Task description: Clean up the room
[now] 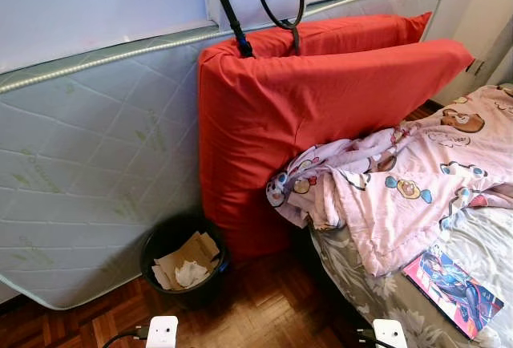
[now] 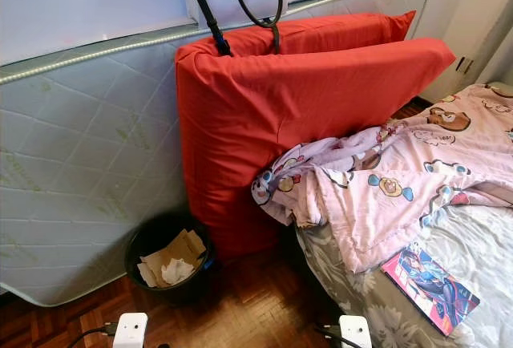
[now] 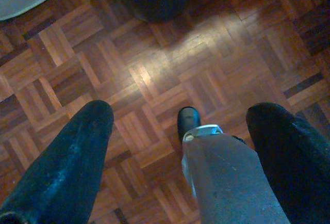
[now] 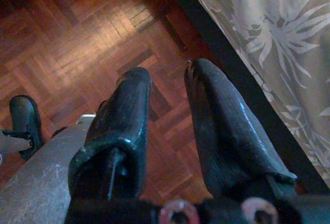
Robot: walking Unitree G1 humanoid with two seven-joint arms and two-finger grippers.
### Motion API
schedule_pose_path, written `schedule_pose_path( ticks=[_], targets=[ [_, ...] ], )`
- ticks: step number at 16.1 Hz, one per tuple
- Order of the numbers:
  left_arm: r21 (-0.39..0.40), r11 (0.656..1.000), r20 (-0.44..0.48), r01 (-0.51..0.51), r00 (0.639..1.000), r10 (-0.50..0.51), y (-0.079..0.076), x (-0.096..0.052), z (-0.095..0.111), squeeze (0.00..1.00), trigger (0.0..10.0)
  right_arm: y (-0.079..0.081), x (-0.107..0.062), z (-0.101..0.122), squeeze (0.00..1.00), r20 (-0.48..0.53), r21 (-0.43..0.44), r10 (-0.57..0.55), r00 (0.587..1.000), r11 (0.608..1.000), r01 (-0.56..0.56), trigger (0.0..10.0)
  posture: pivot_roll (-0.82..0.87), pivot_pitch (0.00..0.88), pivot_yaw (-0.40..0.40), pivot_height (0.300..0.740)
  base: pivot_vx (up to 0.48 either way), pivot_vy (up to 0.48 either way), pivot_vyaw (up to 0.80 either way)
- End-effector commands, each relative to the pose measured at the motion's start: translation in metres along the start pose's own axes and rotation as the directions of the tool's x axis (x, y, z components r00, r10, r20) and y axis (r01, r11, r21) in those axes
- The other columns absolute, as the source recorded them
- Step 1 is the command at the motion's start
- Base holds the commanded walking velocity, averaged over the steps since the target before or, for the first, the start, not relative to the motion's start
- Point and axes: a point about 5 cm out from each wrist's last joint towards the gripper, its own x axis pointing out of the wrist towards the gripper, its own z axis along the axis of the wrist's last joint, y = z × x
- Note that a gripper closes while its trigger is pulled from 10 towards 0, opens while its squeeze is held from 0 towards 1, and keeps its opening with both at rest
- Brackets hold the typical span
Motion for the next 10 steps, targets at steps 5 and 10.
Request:
schedule_pose_path(
  ticks=[5, 10],
  targets=[
    [-0.011, 0.999, 0.009, 0.044, 0.999, -0.044, -0.0040, 0.0058, 0.0247, 0.00, 10.0, -0.0112, 0.0044, 0.0806, 0.00, 0.164, 0.117, 0.005, 0.987, 0.993, -0.024, 10.0, -0.02, 0.000, -0.015, 0.740, 0.000, 0.000, 0.00],
    [-0.019, 0.999, 0.027, 0.046, 0.999, -0.046, -0.0034, 0.0061, 0.0282, 0.00, 10.0, -0.0118, 0.0044, 0.0819, 0.00, 0.161, 0.131, 0.009, 0.987, 0.991, -0.031, 10.0, -0.03, 0.000, -0.015, 0.740, 0.000, 0.000, 0.00]
  ],
)
